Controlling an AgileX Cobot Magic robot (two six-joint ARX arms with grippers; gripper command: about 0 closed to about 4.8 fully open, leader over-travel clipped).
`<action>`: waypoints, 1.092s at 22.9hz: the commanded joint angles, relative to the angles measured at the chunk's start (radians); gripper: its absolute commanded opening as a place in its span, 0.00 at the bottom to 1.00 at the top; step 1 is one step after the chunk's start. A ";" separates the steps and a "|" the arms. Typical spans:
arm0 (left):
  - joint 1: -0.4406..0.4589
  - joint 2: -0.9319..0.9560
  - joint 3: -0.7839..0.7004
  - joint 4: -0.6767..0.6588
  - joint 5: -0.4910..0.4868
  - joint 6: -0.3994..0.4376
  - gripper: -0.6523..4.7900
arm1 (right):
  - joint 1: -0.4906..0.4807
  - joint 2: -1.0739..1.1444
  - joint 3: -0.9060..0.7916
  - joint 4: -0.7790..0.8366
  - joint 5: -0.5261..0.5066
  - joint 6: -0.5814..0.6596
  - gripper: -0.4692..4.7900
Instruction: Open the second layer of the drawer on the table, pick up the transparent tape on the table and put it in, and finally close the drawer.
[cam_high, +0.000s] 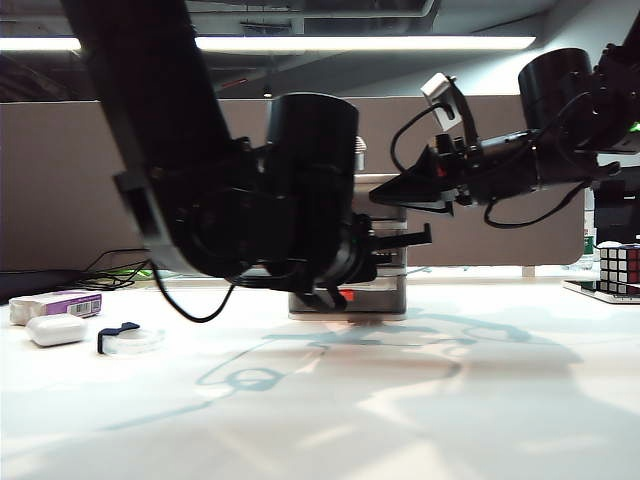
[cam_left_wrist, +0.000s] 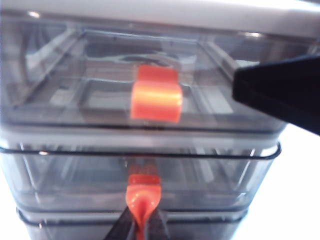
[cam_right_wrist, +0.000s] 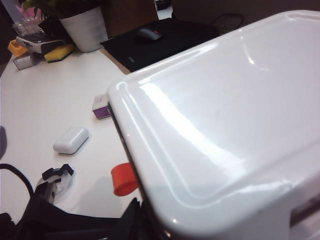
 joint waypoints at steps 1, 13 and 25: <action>-0.008 -0.032 -0.060 -0.045 -0.011 -0.080 0.11 | -0.005 -0.005 0.011 0.014 0.051 0.000 0.08; -0.094 -0.106 -0.140 -0.052 -0.011 -0.122 0.11 | 0.002 -0.005 0.028 0.022 0.074 0.000 0.08; -0.188 -0.121 -0.172 -0.062 -0.094 -0.131 0.27 | 0.002 -0.005 0.028 0.015 0.020 0.017 0.08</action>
